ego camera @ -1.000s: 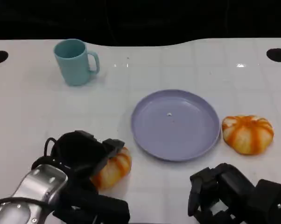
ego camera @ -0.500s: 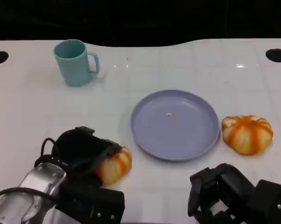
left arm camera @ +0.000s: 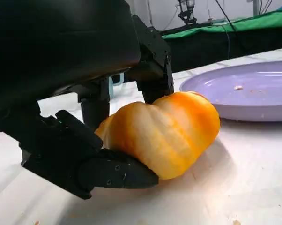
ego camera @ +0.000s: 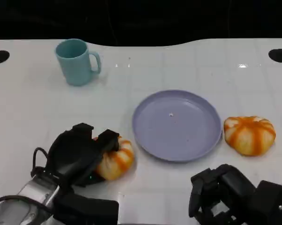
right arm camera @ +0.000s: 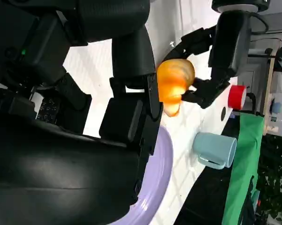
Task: Grasp the bread from the table and place it into the plate.
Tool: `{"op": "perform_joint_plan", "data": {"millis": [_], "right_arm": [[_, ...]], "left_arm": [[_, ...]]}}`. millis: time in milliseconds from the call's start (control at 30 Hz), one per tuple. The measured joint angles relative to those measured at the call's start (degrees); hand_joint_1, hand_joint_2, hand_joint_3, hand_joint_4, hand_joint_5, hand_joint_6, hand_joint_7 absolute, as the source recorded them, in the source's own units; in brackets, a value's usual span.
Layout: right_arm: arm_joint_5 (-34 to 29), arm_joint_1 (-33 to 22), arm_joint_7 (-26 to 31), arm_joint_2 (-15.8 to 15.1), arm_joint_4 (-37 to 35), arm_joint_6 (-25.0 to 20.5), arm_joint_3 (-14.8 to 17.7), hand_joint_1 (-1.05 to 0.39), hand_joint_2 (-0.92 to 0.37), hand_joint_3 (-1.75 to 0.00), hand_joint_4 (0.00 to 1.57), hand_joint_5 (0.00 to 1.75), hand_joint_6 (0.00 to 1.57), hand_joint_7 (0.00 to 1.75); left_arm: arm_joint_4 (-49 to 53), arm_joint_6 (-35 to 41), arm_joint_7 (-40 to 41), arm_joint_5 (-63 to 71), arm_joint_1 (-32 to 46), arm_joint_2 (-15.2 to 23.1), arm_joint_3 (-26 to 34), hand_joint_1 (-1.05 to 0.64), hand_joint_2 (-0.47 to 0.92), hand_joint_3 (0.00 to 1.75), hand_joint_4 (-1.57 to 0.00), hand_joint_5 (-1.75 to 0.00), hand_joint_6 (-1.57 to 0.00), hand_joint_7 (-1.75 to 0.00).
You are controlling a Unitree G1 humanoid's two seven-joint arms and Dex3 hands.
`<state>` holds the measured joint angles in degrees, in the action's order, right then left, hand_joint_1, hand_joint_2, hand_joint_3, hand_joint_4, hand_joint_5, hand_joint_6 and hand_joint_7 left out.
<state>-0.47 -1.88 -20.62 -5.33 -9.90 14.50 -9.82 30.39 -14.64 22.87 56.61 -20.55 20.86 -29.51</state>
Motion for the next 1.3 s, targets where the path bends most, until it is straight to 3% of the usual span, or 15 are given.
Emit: {"op": "perform_joint_plan", "data": {"millis": [167,333,700,833,867,933,1300], "right_arm": [[-0.03,0.00,0.00,-0.03,0.01,0.01,-0.02,-1.05,-0.12,-1.39,1.55,1.31,1.57,1.09],[0.01,-0.03,0.00,-0.01,0.05,0.00,-0.04,-1.05,-0.12,-1.38,1.54,1.31,1.57,1.09],[0.00,-0.18,0.01,0.01,0.11,0.00,-0.36,-1.05,-0.13,-1.37,1.55,1.31,1.57,1.08],[-0.05,-0.18,0.08,0.01,0.11,0.02,-0.45,-1.05,-0.14,-1.37,1.55,1.31,1.57,1.09],[-0.05,-0.18,0.09,0.01,0.11,0.02,-0.49,-1.05,-0.14,-1.37,1.55,1.31,1.57,1.09],[-0.06,-0.22,0.16,0.00,0.10,0.07,-0.51,-1.05,-0.14,-1.37,1.55,1.30,1.57,1.09],[0.02,-0.33,0.12,-0.03,0.15,-0.22,-0.60,-1.05,-0.13,-1.37,1.55,1.30,1.57,1.10]], "left_arm": [[-5.42,2.36,0.01,0.55,0.62,1.32,0.28,-0.27,0.69,0.81,-0.81,-1.75,-0.65,-1.62],[-10.69,4.80,0.08,1.12,2.63,2.12,1.43,-0.25,0.67,0.83,-0.81,-1.75,-0.62,-1.73],[-19.47,5.34,0.54,-0.41,4.77,1.51,4.18,-0.23,0.57,0.92,-0.81,-1.75,-0.60,-1.75],[-18.72,2.90,0.40,-2.16,3.08,-0.18,4.04,-0.25,0.60,0.82,-0.80,-1.75,-0.59,-1.75],[-18.28,2.51,0.26,-2.31,2.31,-0.55,3.99,-0.27,0.64,0.69,-0.79,-1.75,-0.64,-1.63],[-17.82,2.48,-1.19,-2.41,0.81,-1.20,3.87,-0.26,0.66,0.58,-0.80,-1.75,-0.65,-1.65],[-10.55,6.05,-7.27,-2.73,-7.54,-8.52,1.27,-0.26,0.62,0.73,-0.83,-1.75,-0.71,-1.56]]}}
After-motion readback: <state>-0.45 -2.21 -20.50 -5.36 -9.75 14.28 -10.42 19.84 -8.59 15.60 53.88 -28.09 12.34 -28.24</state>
